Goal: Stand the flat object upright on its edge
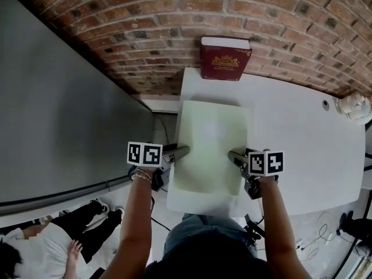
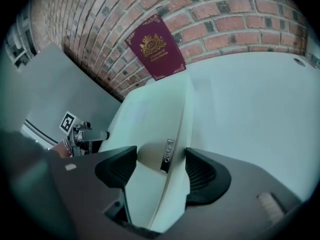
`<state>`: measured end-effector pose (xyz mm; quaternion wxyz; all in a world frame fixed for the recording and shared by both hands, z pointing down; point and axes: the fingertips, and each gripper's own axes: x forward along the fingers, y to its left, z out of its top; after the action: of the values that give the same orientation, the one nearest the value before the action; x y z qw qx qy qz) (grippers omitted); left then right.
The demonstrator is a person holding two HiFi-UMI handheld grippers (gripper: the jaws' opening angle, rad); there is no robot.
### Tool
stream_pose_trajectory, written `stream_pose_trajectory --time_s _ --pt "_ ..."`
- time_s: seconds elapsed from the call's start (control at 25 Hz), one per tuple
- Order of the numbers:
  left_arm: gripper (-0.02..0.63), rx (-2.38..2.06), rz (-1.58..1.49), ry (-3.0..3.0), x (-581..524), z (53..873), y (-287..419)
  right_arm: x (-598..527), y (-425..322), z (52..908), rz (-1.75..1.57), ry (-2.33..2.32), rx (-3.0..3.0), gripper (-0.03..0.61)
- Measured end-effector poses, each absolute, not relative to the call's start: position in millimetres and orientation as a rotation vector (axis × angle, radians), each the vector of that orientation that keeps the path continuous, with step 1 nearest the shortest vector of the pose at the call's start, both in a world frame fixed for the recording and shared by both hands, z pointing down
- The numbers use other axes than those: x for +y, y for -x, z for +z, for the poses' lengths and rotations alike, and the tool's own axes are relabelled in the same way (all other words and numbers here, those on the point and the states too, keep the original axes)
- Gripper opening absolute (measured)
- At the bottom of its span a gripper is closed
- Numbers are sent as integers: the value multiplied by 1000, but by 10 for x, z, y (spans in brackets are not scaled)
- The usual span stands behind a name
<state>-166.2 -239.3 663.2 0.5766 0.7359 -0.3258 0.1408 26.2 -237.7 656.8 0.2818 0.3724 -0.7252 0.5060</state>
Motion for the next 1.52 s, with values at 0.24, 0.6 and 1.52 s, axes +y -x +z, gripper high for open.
stream_pose_trajectory --time_s 0.24,0.6,1.52 --pt "302 -699 330 -1694 -2415 6710 1595 -2389 -244 6629 1418 -984 -1939 331" --pt "311 -756 297 -1684 -2428 6707 1587 -2405 -233 6661 1488 -981 -1936 346" --pt "311 -779 344 -1745 -2192 6356 1516 -2169 -311 6297 1422 -1064 -1967 324"
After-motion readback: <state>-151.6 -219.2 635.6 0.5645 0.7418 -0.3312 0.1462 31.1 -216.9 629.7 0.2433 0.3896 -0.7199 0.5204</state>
